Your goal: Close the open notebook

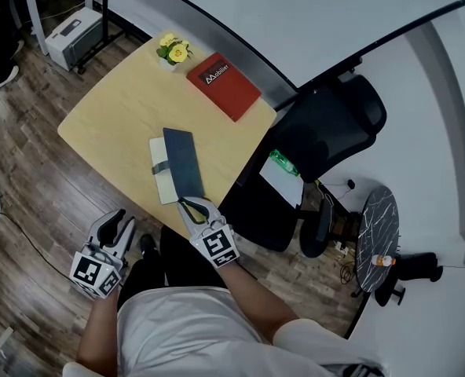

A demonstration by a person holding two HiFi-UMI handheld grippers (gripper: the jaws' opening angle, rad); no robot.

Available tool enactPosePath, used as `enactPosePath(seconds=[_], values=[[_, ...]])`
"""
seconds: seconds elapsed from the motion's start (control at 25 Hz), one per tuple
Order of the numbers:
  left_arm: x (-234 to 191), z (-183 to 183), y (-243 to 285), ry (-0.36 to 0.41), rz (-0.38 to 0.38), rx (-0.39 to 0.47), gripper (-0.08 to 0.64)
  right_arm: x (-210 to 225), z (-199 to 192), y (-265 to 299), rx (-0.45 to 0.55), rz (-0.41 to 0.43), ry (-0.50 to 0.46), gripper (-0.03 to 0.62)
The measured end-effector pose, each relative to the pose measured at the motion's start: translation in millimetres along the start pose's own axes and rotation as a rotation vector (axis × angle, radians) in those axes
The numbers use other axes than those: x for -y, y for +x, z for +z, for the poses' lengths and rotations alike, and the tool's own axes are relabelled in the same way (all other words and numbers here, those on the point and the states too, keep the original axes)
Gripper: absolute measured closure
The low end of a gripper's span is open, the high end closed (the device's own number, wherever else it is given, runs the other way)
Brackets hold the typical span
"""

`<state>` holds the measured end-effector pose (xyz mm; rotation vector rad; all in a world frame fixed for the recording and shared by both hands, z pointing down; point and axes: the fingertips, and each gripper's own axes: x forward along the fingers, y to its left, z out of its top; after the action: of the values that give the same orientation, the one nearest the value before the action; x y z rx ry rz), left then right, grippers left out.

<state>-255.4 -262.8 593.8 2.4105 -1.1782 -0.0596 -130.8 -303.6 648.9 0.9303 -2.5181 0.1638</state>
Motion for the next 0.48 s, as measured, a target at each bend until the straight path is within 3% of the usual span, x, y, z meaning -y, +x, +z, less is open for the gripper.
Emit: enactPosePath(seconds=[0.32, 0.48], values=[[7, -8, 5, -0.006, -0.018, -0.008, 0.445, -19, -28, 23, -0.09, 0.039, -0.04, 0.571], [3, -15, -1, -0.003, -0.001, -0.013, 0.445, -24, -42, 34, -0.136, 0.051, -0.125, 0.569]])
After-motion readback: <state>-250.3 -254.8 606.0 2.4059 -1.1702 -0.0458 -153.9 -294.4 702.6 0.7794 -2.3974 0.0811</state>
